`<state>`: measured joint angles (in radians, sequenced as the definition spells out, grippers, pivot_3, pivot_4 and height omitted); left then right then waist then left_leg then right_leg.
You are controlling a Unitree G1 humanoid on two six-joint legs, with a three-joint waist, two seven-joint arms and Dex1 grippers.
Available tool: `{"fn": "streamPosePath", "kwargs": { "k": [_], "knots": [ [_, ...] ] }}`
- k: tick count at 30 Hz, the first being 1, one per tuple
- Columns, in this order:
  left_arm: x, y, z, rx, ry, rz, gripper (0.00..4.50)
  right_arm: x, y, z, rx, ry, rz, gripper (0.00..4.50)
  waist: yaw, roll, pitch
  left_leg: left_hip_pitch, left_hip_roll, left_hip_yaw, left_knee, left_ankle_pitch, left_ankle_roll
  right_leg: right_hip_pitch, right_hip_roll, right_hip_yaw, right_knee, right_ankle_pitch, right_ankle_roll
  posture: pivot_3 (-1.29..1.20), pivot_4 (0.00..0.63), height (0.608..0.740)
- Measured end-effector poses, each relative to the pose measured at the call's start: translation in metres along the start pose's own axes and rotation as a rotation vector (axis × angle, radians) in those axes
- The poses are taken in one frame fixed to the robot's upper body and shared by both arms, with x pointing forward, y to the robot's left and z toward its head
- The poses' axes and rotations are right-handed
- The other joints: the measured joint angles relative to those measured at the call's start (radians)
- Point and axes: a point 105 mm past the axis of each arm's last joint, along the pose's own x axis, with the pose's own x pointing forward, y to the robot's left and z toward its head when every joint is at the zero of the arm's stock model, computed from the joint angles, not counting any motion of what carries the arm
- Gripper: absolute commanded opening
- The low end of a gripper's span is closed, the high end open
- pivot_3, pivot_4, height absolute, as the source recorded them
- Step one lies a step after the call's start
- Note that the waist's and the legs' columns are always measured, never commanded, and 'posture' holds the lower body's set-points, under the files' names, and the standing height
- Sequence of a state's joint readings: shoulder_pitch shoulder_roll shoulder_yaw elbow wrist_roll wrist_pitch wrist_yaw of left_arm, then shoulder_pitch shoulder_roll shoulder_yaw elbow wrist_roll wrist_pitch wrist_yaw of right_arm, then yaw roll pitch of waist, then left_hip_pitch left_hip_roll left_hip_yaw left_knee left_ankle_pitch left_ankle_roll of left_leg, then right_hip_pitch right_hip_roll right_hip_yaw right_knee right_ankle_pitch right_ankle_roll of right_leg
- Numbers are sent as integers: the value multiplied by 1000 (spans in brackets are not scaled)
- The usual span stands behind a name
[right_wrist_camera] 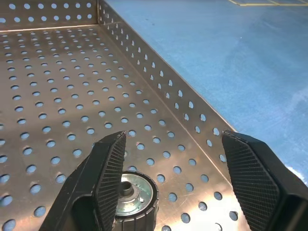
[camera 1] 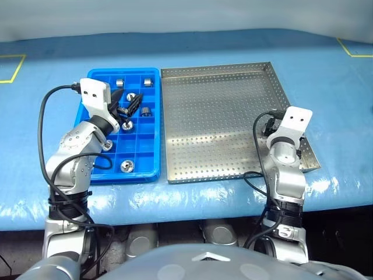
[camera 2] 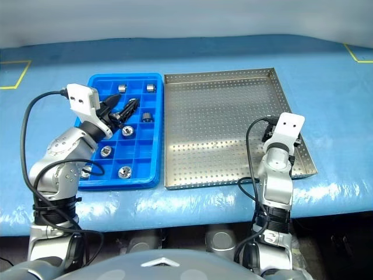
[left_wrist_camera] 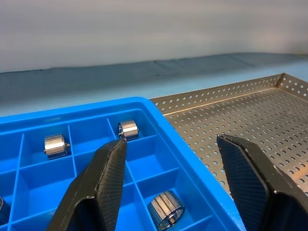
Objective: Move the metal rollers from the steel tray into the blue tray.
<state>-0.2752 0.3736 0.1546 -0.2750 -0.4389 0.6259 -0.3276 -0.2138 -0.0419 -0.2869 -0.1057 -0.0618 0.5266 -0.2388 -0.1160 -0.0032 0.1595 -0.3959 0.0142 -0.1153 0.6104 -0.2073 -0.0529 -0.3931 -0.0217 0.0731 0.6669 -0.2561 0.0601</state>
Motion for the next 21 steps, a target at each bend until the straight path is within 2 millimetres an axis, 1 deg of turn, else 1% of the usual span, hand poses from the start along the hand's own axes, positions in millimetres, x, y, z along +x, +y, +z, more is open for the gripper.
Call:
{"fn": "streamPosePath", "kwargs": {
  "k": [2, 6, 9, 13, 14, 15, 17, 19, 21],
  "knots": [
    [0, 0, -1, 1, 4, 0, 3290, 2, 3, -7, 18, 29, 12, 3323, 0, 0, 0, 0, 0, 0, 0, 0, 0, 0, 0, 0, 0, 0, 0, -78, 150, 740],
    [0, -1, -4, 2, 13, 0, 3290, 6, 10, -11, 64, 45, 53, 3323, 1, 0, 0, 0, 0, 0, 0, 0, 0, 1, 0, 0, 0, 0, 0, -71, 150, 740],
    [-1, 0, -5, 1, 17, 4, 3290, 8, 13, -24, 70, 87, 58, 2726, 4, 0, 0, 0, 0, 0, 0, 0, 0, 0, 0, 0, 0, 0, 0, -68, 150, 740],
    [-1, 0, -5, 2, 19, 8, 3290, 8, 15, -23, 85, 86, 70, 1496, 7, 0, 0, 0, 0, 0, 0, 0, 0, 0, 0, 0, 0, 0, 0, -67, 150, 740],
    [-1, 0, -5, 2, 20, 8, 3290, 8, 16, -22, 79, 83, 75, 1321, 7, 0, 0, 0, 0, 0, 0, 0, 0, 0, 0, 0, 0, 0, 0, -68, 150, 740],
    [-1, 0, -5, 3, 21, 8, 3290, 7, 18, -20, 70, 76, 86, 1321, 7, 1, 0, 0, 0, 0, 0, 0, 0, 0, 0, 0, 0, 0, 0, -68, 150, 740],
    [-1, 0, -6, 6, 23, 8, 3290, 3, 27, -8, 55, 29, 131, 1321, 5, 2, 1, 0, 0, 0, 0, 0, 0, 0, 0, 0, 0, 0, 1, -71, 150, 740],
    [-1, -1, -7, 17, 31, -3, 3290, -4, 40, 11, 48, -40, 202, 1321, 3, 2, 1, 0, 0, 0, 0, 0, 0, 0, 1, 0, 0, -2, 3, -72, 150, 740],
    [-3, -3, -10, 49, 50, -27, 3290, -15, 60, 31, 33, -116, 310, 1321, 0, 2, 1, 0, 1, 0, -1, 0, 0, 0, 1, 1, 0, -2, 3, -72, 150, 740]
  ]
}}
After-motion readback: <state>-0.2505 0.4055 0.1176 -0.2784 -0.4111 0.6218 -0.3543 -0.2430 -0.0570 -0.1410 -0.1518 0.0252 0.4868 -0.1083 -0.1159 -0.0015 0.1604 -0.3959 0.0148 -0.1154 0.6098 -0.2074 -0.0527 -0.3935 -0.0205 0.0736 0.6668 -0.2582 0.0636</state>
